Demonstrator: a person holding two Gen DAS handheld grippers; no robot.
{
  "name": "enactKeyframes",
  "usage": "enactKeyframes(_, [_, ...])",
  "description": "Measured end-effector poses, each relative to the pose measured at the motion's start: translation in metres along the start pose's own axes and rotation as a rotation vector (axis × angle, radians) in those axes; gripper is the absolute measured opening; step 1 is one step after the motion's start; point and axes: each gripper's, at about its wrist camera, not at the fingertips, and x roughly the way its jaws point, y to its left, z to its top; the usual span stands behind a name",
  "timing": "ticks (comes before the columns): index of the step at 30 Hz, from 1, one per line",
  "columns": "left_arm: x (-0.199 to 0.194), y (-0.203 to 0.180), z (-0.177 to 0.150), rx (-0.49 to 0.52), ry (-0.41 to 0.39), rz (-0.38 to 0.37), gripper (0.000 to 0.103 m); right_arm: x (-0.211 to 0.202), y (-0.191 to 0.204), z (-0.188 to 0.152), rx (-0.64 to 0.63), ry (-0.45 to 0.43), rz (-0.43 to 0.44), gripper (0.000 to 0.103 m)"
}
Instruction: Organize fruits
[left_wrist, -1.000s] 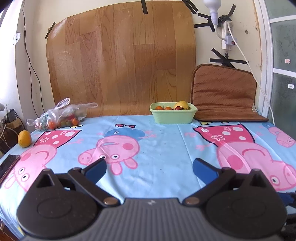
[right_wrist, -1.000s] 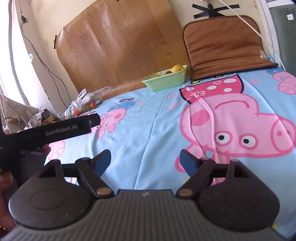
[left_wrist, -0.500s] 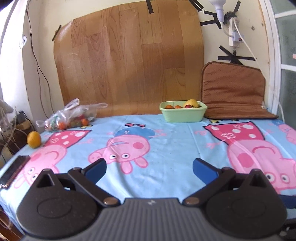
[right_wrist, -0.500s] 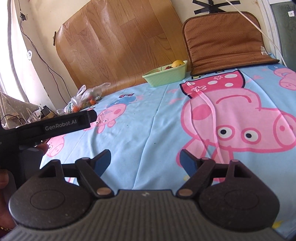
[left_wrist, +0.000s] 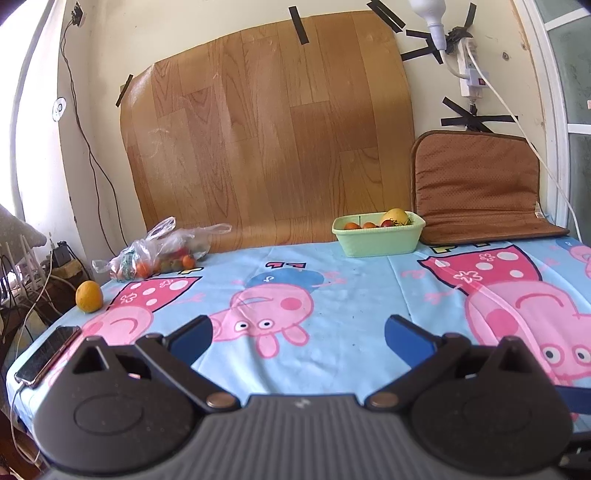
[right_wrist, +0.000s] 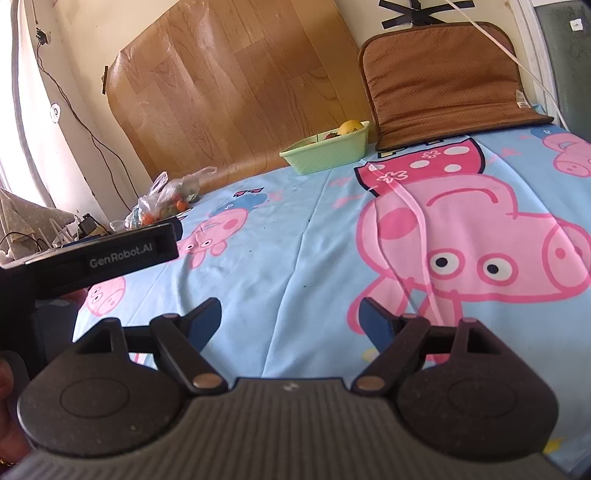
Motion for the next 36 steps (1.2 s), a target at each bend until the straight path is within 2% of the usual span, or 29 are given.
enactKeyframes(10, [0.0023,0.0035,-0.0021,-0.032,0.076,-0.079,0.103,0.0001,0.0001,-0.0001,0.004,0.002,-0.002,0.084])
enactKeyframes(19, [0.0035,0.0044,-0.0021,-0.02,0.127,-0.102,0.103,0.0001,-0.0002,0.0001,0.006,-0.002,-0.012,0.084])
enactKeyframes(36, [0.0049,0.0026,-0.0039,-0.018,0.146,-0.115,0.103,-0.0019,-0.006,0.0007,0.033,-0.031,-0.055,0.084])
